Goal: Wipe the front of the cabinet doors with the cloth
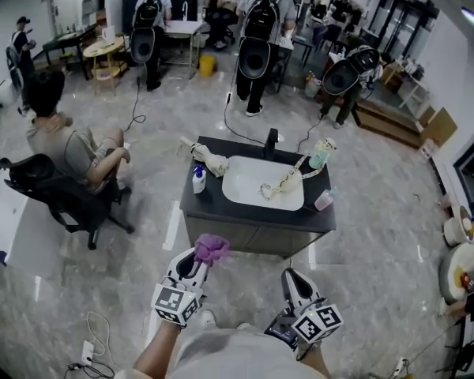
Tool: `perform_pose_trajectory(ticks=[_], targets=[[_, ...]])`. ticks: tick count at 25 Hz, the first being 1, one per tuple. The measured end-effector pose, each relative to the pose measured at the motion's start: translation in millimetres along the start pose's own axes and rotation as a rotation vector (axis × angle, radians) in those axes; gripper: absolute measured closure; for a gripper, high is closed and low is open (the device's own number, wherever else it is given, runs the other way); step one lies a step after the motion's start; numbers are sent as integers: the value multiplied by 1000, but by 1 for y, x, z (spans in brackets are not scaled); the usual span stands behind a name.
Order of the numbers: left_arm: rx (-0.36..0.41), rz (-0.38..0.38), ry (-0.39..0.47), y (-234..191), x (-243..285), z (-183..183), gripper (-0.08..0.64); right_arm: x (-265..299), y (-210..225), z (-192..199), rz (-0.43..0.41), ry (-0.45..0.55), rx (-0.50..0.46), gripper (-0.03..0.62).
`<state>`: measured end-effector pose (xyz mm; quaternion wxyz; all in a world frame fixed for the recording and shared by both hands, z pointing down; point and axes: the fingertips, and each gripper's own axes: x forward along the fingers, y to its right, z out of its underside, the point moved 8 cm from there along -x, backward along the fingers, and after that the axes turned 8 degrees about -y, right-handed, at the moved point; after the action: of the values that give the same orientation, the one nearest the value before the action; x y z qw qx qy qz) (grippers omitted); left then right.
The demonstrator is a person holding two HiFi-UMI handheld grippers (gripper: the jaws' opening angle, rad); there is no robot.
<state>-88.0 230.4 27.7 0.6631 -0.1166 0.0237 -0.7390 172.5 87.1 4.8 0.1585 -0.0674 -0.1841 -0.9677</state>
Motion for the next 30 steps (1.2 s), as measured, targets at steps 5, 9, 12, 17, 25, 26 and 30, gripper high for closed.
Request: perform_pose_trajectory(ticks=[5, 9, 12, 17, 25, 26, 30], targets=[[-49, -85, 34, 12, -37, -2, 482, 8, -6, -3, -92, 4, -72, 563], [-115, -230, -11, 37, -83, 19, 482, -6, -11, 11, -138, -55, -121, 563], [-85, -288, -21, 53, -102, 22, 482, -5, -2, 30, -196, -67, -70, 563], [-49, -313, 3, 73, -115, 14, 482, -3, -3, 34, -275, -36, -39, 563], [-42, -132, 30, 81, -83, 13, 482, -41, -22, 30, -154, -10, -52, 563], [-32, -95, 42, 78, -78, 9, 482, -41, -27, 31, -125, -10, -58, 563], [-37, 60, 56, 54, -74, 2, 482, -35, -56, 37, 2, 14, -76, 564]])
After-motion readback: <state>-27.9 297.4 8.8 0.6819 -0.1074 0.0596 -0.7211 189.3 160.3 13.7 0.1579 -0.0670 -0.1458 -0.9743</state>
